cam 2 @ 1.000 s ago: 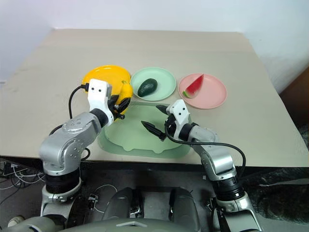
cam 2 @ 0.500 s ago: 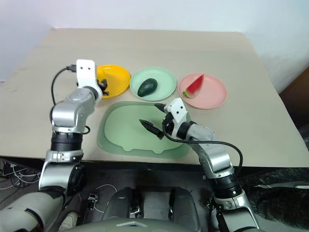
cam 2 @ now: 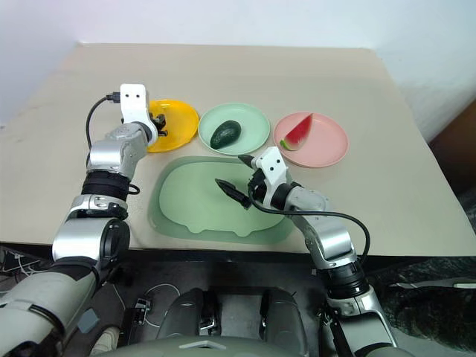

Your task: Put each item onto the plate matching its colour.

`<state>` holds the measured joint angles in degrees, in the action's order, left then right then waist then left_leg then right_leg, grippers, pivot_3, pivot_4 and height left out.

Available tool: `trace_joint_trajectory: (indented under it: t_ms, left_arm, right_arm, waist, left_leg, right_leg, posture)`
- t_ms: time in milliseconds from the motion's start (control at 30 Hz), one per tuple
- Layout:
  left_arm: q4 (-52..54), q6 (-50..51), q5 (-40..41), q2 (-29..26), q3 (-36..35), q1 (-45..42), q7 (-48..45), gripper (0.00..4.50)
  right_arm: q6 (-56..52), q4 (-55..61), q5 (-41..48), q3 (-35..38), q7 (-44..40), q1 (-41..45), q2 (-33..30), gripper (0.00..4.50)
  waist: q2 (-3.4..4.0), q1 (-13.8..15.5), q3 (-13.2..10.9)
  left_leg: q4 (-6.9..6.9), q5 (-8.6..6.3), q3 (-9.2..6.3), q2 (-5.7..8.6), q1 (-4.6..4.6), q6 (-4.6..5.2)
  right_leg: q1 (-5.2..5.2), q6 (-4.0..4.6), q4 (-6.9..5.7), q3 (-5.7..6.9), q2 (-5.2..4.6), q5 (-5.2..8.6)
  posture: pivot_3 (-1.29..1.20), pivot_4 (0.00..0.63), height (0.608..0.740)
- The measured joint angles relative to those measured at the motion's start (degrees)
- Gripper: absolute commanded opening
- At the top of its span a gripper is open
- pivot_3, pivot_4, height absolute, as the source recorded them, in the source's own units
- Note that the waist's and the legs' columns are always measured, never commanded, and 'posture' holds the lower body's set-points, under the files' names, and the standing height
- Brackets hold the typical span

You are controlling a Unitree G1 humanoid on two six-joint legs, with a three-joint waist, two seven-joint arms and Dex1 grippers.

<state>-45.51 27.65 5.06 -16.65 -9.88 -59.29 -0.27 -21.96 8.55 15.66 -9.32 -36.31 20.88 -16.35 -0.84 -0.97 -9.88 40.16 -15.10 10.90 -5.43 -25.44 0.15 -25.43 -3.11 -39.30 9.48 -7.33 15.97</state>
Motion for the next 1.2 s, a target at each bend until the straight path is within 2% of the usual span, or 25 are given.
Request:
trace_joint_trajectory:
  t_ms: [100,133,167,333,367,433,633,700,800,1033,1200]
  left_arm:
    - [-2.02,-1.26,0.01,0.07,0.01,-0.76,-0.76,1.76]
    - [-2.69,-1.47,0.1,0.16,-0.03,-1.2,-0.98,2.48]
    - [-2.87,-1.69,0.15,0.25,-0.04,-1.34,-1.11,2.65]
    - [-3.64,-2.91,0.17,0.58,-0.03,-1.96,-1.44,4.34]
    - [-3.5,-3.32,0.11,0.6,0.07,-1.95,-1.59,4.47]
    - [-1.91,-3.95,-0.39,0.63,0.76,-1.56,-2.09,4.47]
    - [15.41,-8.32,-0.92,1.03,4.43,7.09,-6.54,4.47]
    - [25.48,-10.19,-0.34,0.34,6.6,14.76,-11.97,4.47]
    - [34.25,-11.08,1.89,-0.04,7.39,23.22,-17.38,4.47]
    - [51.78,-11.66,7.36,-4.4,7.19,40.33,-27.61,4.47]
    - [60.09,-17.24,11.12,-7.23,6.66,51.93,-35.01,4.47]
  right_arm:
    - [0.97,-0.73,-1.17,-0.66,0.02,0.0,0.17,4.5]
    - [1.05,-0.92,-1.38,-0.82,0.03,0.0,0.3,4.5]
    - [1.05,-0.94,-1.44,-0.93,0.03,0.0,0.37,4.5]
    - [1.12,-0.94,-1.87,-0.98,0.06,0.0,0.57,4.5]
    - [1.11,-0.94,-1.91,-0.98,0.07,-0.01,0.56,4.5]
    - [1.12,-0.94,-1.97,-0.98,0.2,-0.05,0.57,4.5]
    - [1.26,-0.67,-1.95,-0.84,1.19,-0.57,0.82,4.5]
    - [1.32,-0.16,-1.69,-0.45,1.56,-1.4,1.22,4.5]
    - [1.32,0.65,-0.97,0.25,1.76,-2.26,1.34,4.5]
    - [2.71,2.04,-0.87,1.51,2.73,-4.29,1.59,4.5]
    - [3.91,2.34,-1.32,1.78,2.77,-4.96,0.71,4.5]
  waist:
    - [0.0,0.06,0.0]
    - [0.0,0.09,0.0]
    - [0.0,0.08,0.0]
    - [0.0,-0.04,0.0]
    - [0.0,-0.05,0.0]
    - [0.0,0.0,0.0]
    - [0.01,-0.05,0.01]
    - [0.02,-0.26,0.01]
    - [0.02,-0.13,0.01]
    - [0.04,0.17,0.02]
    - [0.04,0.16,0.02]
  left_leg:
    - [0.01,0.0,0.0,0.0,0.0,0.0]
    - [0.02,0.0,0.0,0.0,0.0,0.0]
    - [0.01,0.0,0.0,0.0,0.0,0.0]
    - [0.01,0.0,0.0,0.0,0.0,0.0]
    - [0.01,0.0,0.0,0.0,0.0,0.0]
    - [0.02,0.0,0.0,0.0,-0.01,0.0]
    - [0.02,0.01,0.02,-0.01,0.02,-0.01]
    - [0.0,0.01,0.05,-0.02,0.03,-0.01]
    - [0.05,0.01,0.04,-0.05,0.03,-0.02]
    - [0.07,0.0,0.01,-0.06,0.04,-0.01]
    - [0.06,-0.01,-0.04,-0.12,0.06,-0.01]
  right_leg:
    - [0.01,0.0,0.0,0.0,0.0,0.0]
    - [0.01,0.0,0.0,0.0,0.0,0.0]
    - [0.01,0.0,0.0,0.0,0.0,0.0]
    - [0.0,0.0,-0.01,0.0,0.0,0.0]
    - [0.0,0.0,-0.01,0.0,0.0,0.0]
    - [0.0,0.0,-0.01,0.0,0.0,0.0]
    - [0.01,0.0,-0.04,-0.04,0.0,0.0]
    - [-0.01,0.01,-0.03,-0.07,0.01,0.01]
    - [-0.01,0.01,-0.07,-0.07,0.02,0.01]
    - [0.02,0.02,-0.07,-0.07,-0.02,0.0]
    - [0.02,0.04,-0.08,-0.04,-0.01,0.0]
  posture:
    - [0.0,0.15,0.695]
    - [0.0,0.15,0.695]
    - [0.0,0.15,0.695]
    - [0.0,0.15,0.695]
    - [0.0,0.15,0.695]
    - [0.0,0.15,0.695]
    - [0.0,0.15,0.695]
    - [0.0,0.15,0.695]
    - [0.0,0.15,0.695]
    - [0.0,0.15,0.695]
    - [0.0,0.15,0.695]
